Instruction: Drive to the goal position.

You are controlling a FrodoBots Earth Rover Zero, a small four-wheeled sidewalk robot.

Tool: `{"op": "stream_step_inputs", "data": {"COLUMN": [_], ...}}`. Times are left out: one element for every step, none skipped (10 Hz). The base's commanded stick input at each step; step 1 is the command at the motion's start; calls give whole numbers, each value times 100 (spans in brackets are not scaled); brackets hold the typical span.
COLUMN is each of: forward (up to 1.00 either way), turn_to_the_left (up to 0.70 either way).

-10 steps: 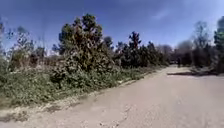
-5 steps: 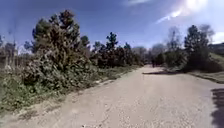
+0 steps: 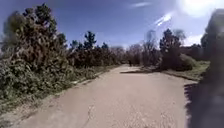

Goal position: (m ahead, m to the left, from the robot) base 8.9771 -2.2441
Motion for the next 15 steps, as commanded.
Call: {"op": "stream_step_inputs", "data": {"forward": [0,0,0,0,73,100,100,100,100,100,100,100,100,100,100], "turn_to_the_left": [-100,-100,-100,-100,-27,0,0,0,0,0,0,0,0,0,0]}}
